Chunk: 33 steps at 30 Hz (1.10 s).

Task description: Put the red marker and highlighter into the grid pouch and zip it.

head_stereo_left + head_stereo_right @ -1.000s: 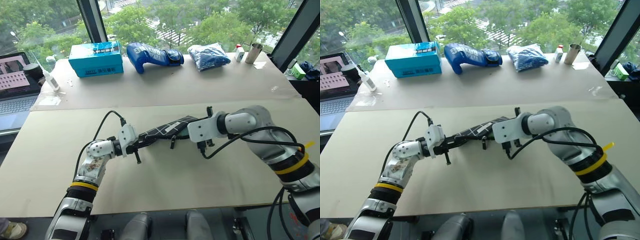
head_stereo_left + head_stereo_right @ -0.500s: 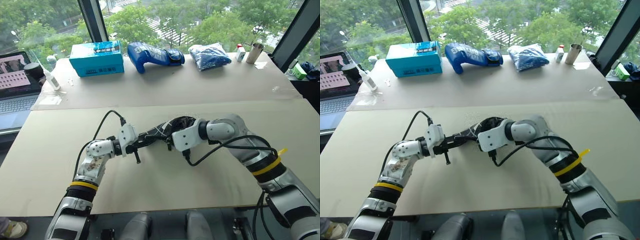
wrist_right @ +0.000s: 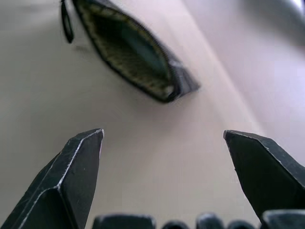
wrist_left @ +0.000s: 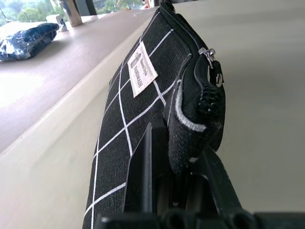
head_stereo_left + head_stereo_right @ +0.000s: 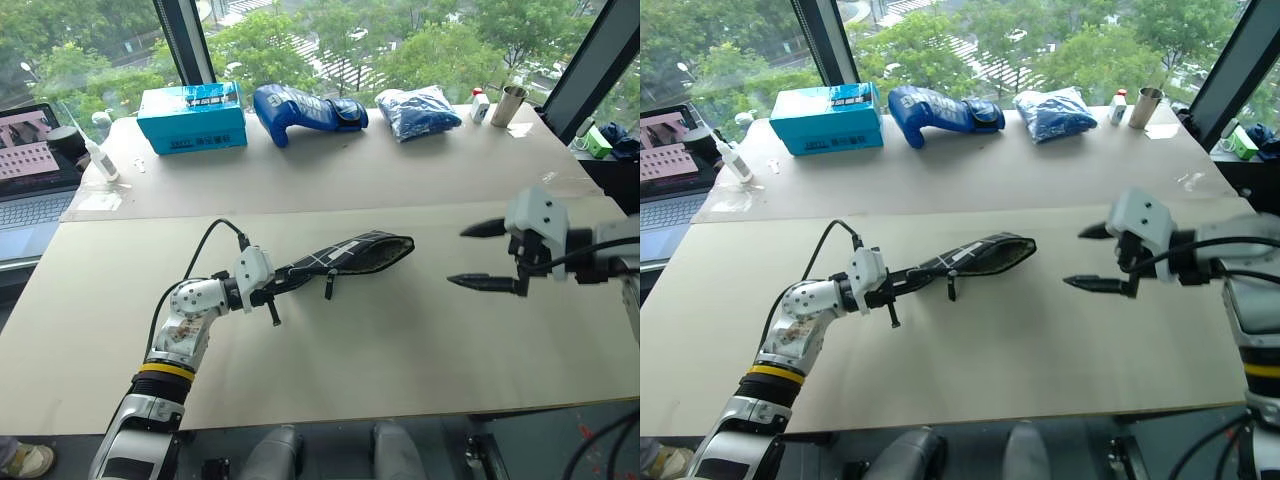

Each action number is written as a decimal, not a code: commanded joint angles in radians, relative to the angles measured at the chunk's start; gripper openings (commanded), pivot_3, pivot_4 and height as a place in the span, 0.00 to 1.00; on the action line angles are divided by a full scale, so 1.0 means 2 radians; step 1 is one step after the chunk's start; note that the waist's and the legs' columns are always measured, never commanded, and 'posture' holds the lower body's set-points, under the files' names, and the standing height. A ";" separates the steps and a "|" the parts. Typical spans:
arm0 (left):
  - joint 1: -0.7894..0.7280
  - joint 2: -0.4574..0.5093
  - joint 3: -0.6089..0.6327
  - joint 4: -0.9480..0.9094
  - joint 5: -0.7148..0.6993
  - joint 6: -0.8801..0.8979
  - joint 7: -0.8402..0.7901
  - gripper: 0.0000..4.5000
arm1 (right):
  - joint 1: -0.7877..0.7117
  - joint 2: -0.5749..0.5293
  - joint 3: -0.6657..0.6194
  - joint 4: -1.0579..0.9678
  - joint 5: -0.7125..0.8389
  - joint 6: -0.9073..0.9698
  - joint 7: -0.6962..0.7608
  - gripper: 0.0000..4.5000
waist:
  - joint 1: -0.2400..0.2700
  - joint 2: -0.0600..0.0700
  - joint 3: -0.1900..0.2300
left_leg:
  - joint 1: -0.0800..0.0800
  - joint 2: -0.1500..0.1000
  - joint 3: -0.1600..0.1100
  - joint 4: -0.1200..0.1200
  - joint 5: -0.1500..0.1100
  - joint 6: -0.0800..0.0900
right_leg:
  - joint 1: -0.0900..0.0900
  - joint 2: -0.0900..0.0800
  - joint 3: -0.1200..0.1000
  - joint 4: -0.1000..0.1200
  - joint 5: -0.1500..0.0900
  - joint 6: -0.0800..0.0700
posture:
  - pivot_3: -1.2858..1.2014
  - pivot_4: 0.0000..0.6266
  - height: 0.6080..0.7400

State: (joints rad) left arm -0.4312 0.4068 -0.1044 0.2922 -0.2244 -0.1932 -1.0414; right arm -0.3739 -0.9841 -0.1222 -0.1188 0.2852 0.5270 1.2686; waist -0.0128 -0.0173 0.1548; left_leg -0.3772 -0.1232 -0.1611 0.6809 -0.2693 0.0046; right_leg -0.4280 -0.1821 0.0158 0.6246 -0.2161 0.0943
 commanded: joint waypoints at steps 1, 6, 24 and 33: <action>-0.003 0.005 0.010 -0.008 -0.007 -0.005 -0.001 0.00 | 0.042 0.048 -0.021 -0.036 0.041 0.061 -0.060 1.00 | -0.001 0.000 0.000 | 0.000 0.000 0.000 0.000 -0.001 0.001 | 0.000 0.000 0.000 0.000 0.000 0.000 | 0.52 0.24 1.00; -0.016 0.002 0.008 -0.005 -0.008 -0.001 -0.002 0.00 | 0.062 0.173 0.057 -0.085 0.032 0.109 -0.168 1.00 | 0.000 0.000 0.000 | 0.002 0.001 0.000 0.000 -0.001 0.002 | 0.000 0.000 0.001 0.001 0.000 0.000 | 0.52 0.24 1.00; -0.014 -0.003 0.005 -0.006 -0.005 -0.003 -0.002 0.00 | -0.091 0.347 0.183 -0.022 0.009 0.127 -0.277 0.89 | -0.001 0.000 0.000 | 0.001 0.000 -0.001 0.001 0.000 0.000 | 0.000 0.000 0.000 0.001 0.000 0.000 | 0.52 0.24 1.00; -0.008 -0.001 0.005 -0.011 -0.004 -0.002 0.000 0.00 | -0.087 0.322 0.171 -0.036 0.025 0.131 -0.263 0.23 | -0.002 0.000 0.000 | 0.001 0.000 0.000 0.000 0.000 0.000 | 0.000 0.000 0.000 0.001 0.000 0.000 | 0.52 0.24 1.00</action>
State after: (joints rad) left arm -0.4508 0.3982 -0.1010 0.3041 -0.2264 -0.1925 -1.0426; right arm -0.5364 -0.3376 0.2438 -0.1448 0.3021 0.7965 0.7319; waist -0.0158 -0.0172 0.1548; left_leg -0.3743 -0.1238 -0.1621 0.6818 -0.2690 0.0039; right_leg -0.4289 -0.1821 0.0164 0.6262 -0.2156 0.0945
